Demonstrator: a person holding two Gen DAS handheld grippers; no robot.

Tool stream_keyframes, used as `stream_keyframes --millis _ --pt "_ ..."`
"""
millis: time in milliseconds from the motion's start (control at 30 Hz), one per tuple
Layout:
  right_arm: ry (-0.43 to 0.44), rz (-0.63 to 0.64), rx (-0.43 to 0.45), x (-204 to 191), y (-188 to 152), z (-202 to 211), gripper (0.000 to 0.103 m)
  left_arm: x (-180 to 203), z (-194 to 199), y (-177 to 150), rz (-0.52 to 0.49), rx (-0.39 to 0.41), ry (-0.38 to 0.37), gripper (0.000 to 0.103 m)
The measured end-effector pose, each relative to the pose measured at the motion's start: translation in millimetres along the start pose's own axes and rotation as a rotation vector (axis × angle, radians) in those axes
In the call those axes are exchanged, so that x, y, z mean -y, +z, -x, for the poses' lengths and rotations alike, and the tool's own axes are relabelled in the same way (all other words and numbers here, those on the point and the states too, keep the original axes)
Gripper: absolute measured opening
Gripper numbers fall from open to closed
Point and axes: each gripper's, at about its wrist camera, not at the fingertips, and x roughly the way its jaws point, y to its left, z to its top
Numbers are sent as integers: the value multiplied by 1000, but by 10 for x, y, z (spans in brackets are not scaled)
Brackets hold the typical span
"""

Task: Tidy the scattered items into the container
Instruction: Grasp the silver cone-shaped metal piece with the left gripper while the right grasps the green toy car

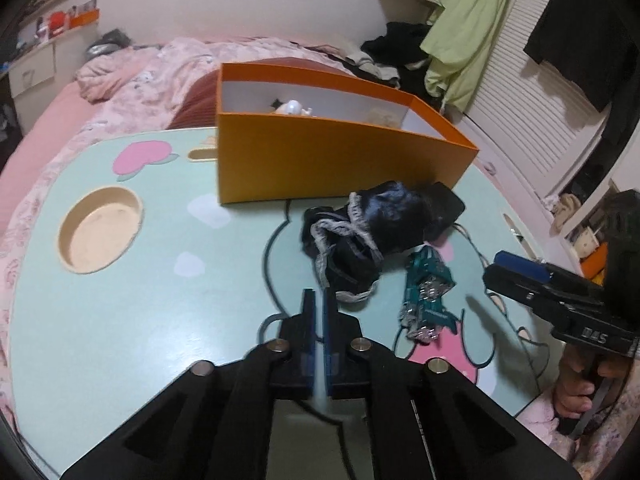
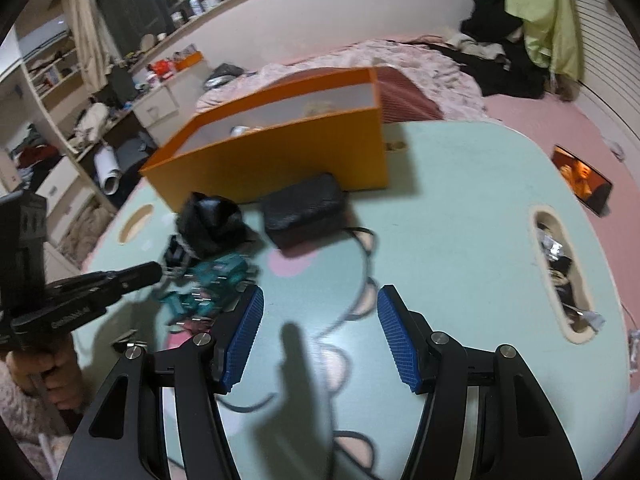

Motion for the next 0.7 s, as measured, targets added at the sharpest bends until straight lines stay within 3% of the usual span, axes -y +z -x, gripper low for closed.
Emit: stream_keyframes --millis 67,133,167,300,400,500,667,700 --pt "19 35 2 -100 2 1 60 -5 12 -17 -3 3 -1 25" --pt "34 55 1 -186 18 -10 62 -4 48 -17 2 13 -2 64" --pt "45 61 -6 -220 30 -27 69 1 84 -18 6 27 0 68" --pt "93 38 -27 -286 98 -92 72 27 263 -58 1 57 -44 68" --pt "100 23 -51 -353 159 -188 72 121 375 -162 -59 41 -75 68" --pt "95 42 -83 -453 187 -289 72 249 377 -298 -149 16 -32 69" --pt "13 131 -144 -638 154 -458 73 421 234 -390 -264 -1 35 69" --pt "-1 145 -146 -658 146 -470 73 447 193 -397 -285 -11 36 59"
